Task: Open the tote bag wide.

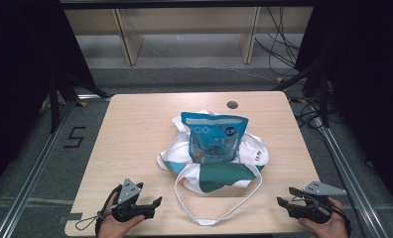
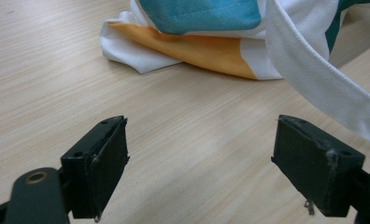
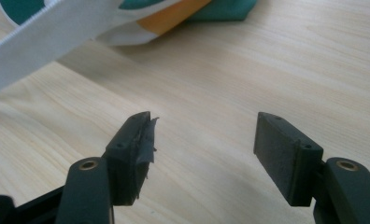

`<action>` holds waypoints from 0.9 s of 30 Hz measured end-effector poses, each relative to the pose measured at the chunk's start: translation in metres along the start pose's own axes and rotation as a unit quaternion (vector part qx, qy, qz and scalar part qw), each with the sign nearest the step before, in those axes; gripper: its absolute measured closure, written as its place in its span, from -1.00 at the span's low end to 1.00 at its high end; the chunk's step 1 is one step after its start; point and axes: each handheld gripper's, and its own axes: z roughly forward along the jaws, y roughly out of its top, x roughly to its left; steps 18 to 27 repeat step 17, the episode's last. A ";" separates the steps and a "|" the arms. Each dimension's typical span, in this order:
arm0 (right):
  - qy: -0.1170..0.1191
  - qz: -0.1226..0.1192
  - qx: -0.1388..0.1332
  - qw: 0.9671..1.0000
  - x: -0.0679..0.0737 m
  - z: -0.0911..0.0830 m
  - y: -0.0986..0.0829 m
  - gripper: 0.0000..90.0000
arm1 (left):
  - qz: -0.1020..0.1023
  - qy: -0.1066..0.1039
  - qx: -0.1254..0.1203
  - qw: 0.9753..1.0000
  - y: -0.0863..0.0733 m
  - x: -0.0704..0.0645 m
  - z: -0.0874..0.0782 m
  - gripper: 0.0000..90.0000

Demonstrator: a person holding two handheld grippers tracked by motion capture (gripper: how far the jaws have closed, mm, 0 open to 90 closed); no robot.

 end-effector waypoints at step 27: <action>0.001 -0.017 0.031 0.999 0.003 0.005 0.000 -0.19 | 0.012 0.001 0.013 1.000 0.000 0.001 0.001 -0.62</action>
